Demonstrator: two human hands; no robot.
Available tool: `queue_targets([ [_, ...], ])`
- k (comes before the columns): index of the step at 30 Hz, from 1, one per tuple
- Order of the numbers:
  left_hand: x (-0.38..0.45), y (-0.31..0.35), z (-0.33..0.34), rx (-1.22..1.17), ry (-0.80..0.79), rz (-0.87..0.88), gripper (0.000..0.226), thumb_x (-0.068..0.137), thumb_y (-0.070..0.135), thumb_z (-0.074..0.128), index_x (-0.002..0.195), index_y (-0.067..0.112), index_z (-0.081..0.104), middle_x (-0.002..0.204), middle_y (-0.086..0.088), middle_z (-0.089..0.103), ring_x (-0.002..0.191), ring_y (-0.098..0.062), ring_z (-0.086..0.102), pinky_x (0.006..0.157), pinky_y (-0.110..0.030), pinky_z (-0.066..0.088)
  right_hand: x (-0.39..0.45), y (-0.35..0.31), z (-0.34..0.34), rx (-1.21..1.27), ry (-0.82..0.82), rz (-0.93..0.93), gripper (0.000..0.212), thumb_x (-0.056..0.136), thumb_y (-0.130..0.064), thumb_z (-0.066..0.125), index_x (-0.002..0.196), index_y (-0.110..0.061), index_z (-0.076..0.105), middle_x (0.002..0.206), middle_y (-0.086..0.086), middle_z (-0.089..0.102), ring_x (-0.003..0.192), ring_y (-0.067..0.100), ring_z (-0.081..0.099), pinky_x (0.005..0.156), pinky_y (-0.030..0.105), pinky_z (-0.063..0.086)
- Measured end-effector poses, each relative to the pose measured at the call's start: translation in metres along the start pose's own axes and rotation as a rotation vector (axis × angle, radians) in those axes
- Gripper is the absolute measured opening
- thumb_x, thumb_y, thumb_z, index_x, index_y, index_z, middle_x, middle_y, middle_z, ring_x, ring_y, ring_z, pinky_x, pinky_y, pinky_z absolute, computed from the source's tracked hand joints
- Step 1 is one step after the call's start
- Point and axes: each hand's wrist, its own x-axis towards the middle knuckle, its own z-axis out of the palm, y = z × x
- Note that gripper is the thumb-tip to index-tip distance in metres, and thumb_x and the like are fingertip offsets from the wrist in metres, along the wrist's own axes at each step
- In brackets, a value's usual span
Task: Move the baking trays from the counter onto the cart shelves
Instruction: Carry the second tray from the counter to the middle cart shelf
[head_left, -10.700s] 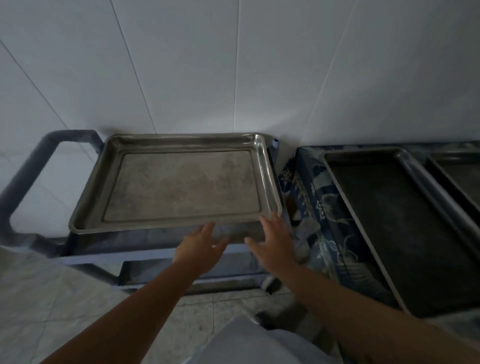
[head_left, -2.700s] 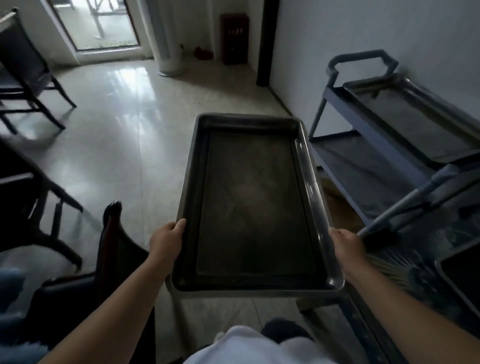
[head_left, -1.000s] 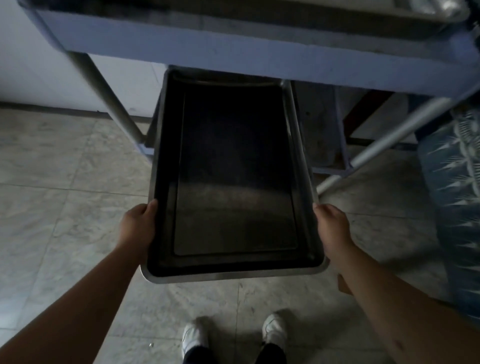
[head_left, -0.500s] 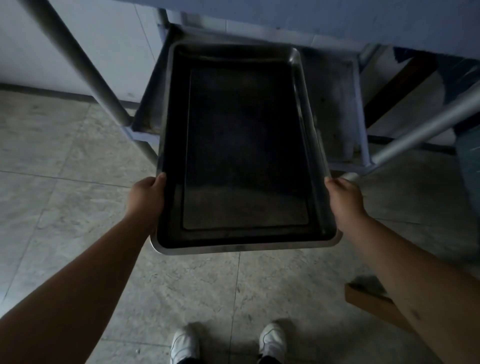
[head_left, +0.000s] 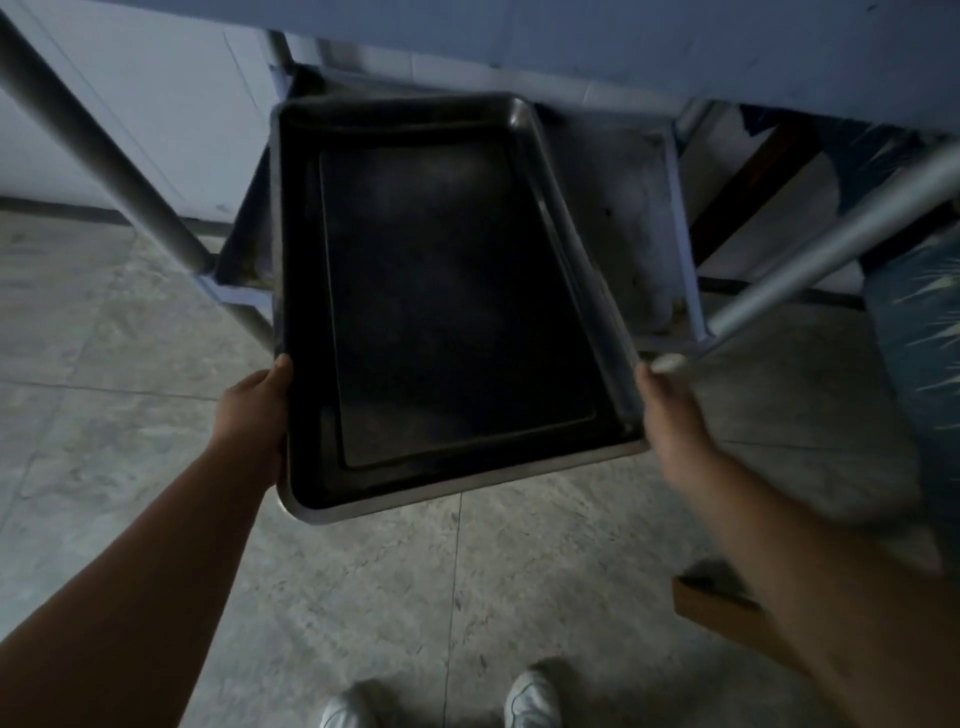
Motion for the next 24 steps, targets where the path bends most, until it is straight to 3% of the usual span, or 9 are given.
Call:
queue_targets([
  [3,-0.006,0.004,0.006,-0.071,-0.028,-0.035,0.029,0.096,0.046,0.06,0.098,0.02,0.072,0.103,-0.011,0.075,0.097,-0.033,0.072,0.093,-0.05,0.056,-0.081,0.03,0.016,0.305,0.069,0.152,0.033,0.096,-0.051,0.048,0.089,-0.02,0.058,0.082,0.006,0.06,0.064,0.019,0.059,0.059,0.031,0.043],
  [8,-0.018,0.002,0.023,-0.154,-0.039,-0.057,0.028,0.097,0.043,0.058,0.089,0.019,0.071,0.102,-0.011,0.076,0.095,-0.032,0.073,0.092,-0.05,0.056,-0.123,0.017,0.05,0.533,-0.084,0.146,0.028,0.098,-0.04,0.051,0.087,-0.017,0.063,0.074,-0.005,0.07,0.066,0.01,0.065,0.063,0.029,0.046],
  [13,-0.022,-0.005,0.028,-0.208,-0.17,-0.109,0.035,0.102,0.039,0.051,0.116,0.012,0.067,0.111,-0.013,0.074,0.101,-0.033,0.071,0.091,-0.05,0.056,-0.107,0.008,0.047,0.686,-0.076,0.213,0.026,0.1,-0.032,0.053,0.087,-0.012,0.064,0.073,0.0,0.072,0.071,0.013,0.069,0.067,0.028,0.05],
  [17,-0.034,-0.019,0.047,-0.122,-0.312,-0.142,0.029,0.104,0.036,0.046,0.106,0.015,0.066,0.094,-0.006,0.072,0.084,-0.025,0.07,0.071,-0.04,0.056,-0.067,0.006,0.028,0.723,0.021,0.278,0.023,0.099,-0.029,0.054,0.09,-0.011,0.064,0.07,0.003,0.07,0.062,0.014,0.067,0.064,0.029,0.048],
  [19,-0.041,-0.023,0.06,-0.098,-0.348,-0.146,0.029,0.105,0.034,0.044,0.105,0.014,0.065,0.093,-0.006,0.074,0.085,-0.026,0.072,0.072,-0.04,0.055,-0.04,0.003,0.017,0.709,0.073,0.29,0.021,0.098,-0.029,0.056,0.088,-0.013,0.063,0.072,0.004,0.065,0.057,0.01,0.065,0.058,0.026,0.049],
  [22,-0.048,-0.024,0.077,-0.109,-0.379,-0.13,0.03,0.105,0.033,0.044,0.105,0.014,0.067,0.088,-0.004,0.079,0.082,-0.023,0.077,0.07,-0.038,0.056,-0.008,0.0,0.004,0.68,0.091,0.272,0.022,0.098,-0.028,0.057,0.08,-0.015,0.061,0.059,-0.002,0.057,0.045,0.007,0.058,0.044,0.019,0.045],
  [24,-0.05,-0.022,0.083,-0.119,-0.393,-0.125,0.03,0.105,0.034,0.044,0.102,0.015,0.068,0.082,0.0,0.079,0.08,-0.02,0.077,0.068,-0.035,0.055,0.007,-0.005,0.0,0.678,0.083,0.28,0.022,0.097,-0.027,0.058,0.079,-0.014,0.061,0.056,-0.004,0.057,0.044,0.007,0.057,0.044,0.018,0.046],
])
